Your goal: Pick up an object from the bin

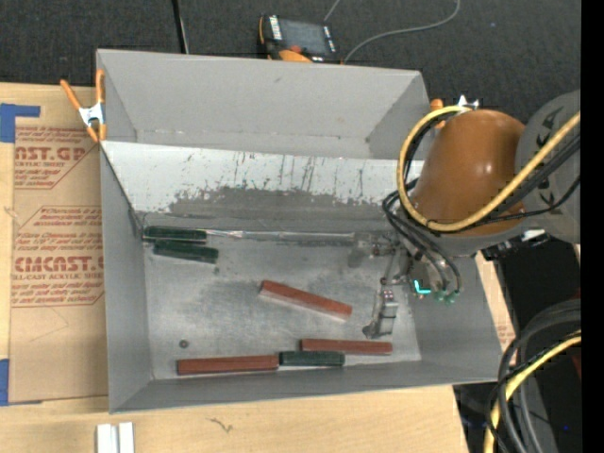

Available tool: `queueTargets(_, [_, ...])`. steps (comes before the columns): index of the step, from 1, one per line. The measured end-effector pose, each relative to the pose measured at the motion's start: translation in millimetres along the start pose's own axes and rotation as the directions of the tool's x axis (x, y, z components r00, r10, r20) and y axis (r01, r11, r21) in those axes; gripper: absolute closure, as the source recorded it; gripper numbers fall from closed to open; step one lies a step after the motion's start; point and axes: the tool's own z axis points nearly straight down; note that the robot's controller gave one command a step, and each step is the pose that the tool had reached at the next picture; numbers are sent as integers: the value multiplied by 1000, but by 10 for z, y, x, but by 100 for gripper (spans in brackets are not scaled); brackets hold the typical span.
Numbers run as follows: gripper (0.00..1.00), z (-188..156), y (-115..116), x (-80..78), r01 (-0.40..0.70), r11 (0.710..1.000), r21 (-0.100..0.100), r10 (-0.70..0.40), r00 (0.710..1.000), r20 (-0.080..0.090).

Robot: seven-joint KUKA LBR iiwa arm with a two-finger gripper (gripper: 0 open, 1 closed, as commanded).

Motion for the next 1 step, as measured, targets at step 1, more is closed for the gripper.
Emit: queueTargets(1, [0,1288,454,-117,-134,991,-1,134,991,0])
